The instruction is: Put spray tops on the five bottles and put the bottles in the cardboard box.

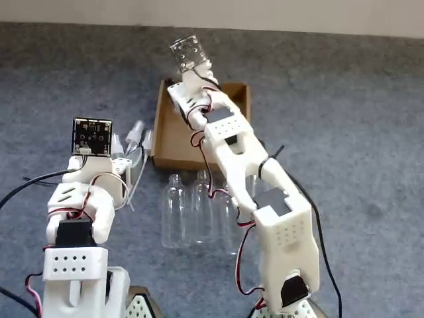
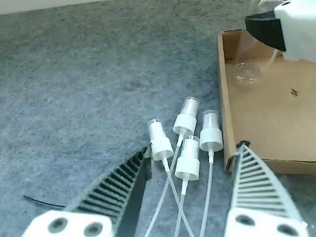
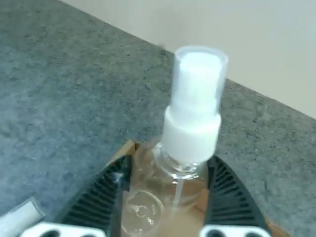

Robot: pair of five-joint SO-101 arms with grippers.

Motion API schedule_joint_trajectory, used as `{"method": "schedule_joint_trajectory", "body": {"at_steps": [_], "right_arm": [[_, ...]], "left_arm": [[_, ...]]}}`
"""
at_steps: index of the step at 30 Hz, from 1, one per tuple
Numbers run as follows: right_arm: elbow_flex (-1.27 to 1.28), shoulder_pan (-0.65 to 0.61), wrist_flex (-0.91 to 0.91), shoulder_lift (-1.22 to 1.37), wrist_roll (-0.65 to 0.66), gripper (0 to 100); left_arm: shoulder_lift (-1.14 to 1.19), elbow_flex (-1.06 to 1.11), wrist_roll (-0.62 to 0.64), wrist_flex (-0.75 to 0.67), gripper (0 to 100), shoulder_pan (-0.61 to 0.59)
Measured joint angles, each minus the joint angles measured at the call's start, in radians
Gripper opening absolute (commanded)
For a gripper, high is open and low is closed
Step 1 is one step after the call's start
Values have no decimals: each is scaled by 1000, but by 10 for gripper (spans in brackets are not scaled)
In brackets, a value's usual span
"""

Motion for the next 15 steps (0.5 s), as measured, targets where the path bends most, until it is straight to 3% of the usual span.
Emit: {"method": "schedule_joint_trajectory", "body": {"at_steps": [15], "right_arm": [[0, 0, 37, 0, 3, 232]], "left_arm": [[0, 0, 0, -2, 245, 0]]}}
